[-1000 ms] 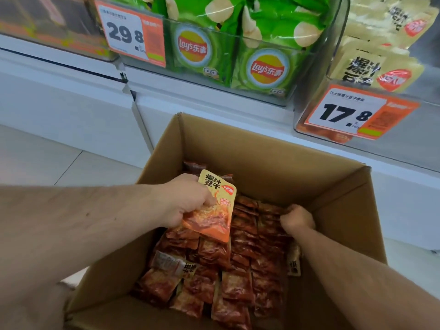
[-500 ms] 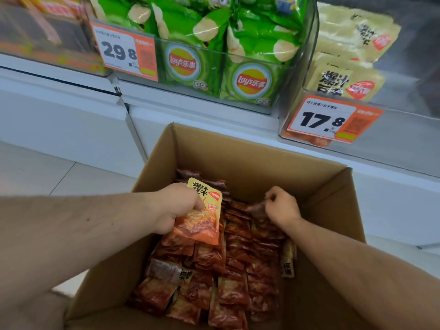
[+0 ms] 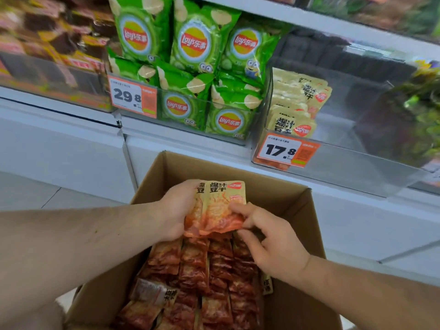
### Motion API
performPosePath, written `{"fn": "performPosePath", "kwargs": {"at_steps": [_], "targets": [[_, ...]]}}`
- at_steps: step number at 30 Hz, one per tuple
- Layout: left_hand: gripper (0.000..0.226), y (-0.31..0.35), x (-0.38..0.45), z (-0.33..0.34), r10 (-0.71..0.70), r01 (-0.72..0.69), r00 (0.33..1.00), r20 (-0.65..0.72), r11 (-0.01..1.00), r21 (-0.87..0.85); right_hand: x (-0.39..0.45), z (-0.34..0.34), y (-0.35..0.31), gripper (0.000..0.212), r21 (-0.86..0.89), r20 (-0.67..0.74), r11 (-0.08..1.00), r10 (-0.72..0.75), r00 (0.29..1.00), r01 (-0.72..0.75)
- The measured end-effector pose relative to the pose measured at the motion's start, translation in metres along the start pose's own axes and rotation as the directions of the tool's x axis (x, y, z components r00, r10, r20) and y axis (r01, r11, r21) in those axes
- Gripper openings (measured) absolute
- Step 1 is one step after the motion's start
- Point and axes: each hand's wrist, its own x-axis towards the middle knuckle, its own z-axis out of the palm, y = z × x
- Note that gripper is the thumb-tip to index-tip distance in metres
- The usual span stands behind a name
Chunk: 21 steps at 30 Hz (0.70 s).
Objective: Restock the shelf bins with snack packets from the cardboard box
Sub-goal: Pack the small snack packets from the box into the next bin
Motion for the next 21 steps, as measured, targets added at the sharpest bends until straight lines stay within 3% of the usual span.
{"fn": "performPosePath", "kwargs": {"at_steps": [2,5,7,9,11,13,14,16,21], "targets": [[0.049,0.002,-0.007,0.006,0.026,-0.026,0.995,0.093,1.0,0.0,0.004,-0.001,-0.003,0.012,-0.055,-0.01,0.996,-0.074,0.997,0.073],[0.029,0.001,-0.014,0.013,0.169,-0.179,0.978,0.12,0.981,0.071,0.012,-0.006,-0.006,0.011,-0.118,0.013,0.983,-0.14,0.99,0.14],[0.029,0.001,-0.016,0.012,0.269,-0.283,0.955,0.127,0.953,0.106,0.015,-0.011,-0.009,0.005,-0.126,0.001,0.981,-0.149,0.989,0.148],[0.035,0.004,-0.02,0.011,0.364,-0.384,0.92,0.145,0.909,0.159,0.019,-0.017,-0.017,0.022,-0.064,-0.082,0.998,-0.033,0.996,0.028],[0.037,0.009,-0.024,0.012,0.436,-0.458,0.888,0.147,0.868,0.192,0.027,-0.025,-0.025,0.037,0.07,-0.157,0.969,0.246,0.956,-0.238],[0.035,0.014,-0.03,0.015,0.478,-0.504,0.863,0.164,0.841,0.199,0.041,-0.035,-0.033,0.042,0.244,-0.039,0.831,0.524,0.851,-0.5],[0.036,0.017,-0.033,0.018,0.492,-0.522,0.852,0.181,0.828,0.205,0.046,-0.039,-0.034,0.04,0.338,0.057,0.761,0.57,0.819,-0.553],[0.037,0.02,-0.039,0.023,0.512,-0.551,0.833,0.212,0.804,0.223,0.053,-0.046,-0.038,0.027,0.465,0.181,0.689,0.54,0.822,-0.556],[0.045,0.029,-0.05,0.038,0.547,-0.6,0.798,0.252,0.758,0.257,0.06,-0.065,-0.044,0.017,0.558,0.296,0.601,0.5,0.814,-0.572]]}}
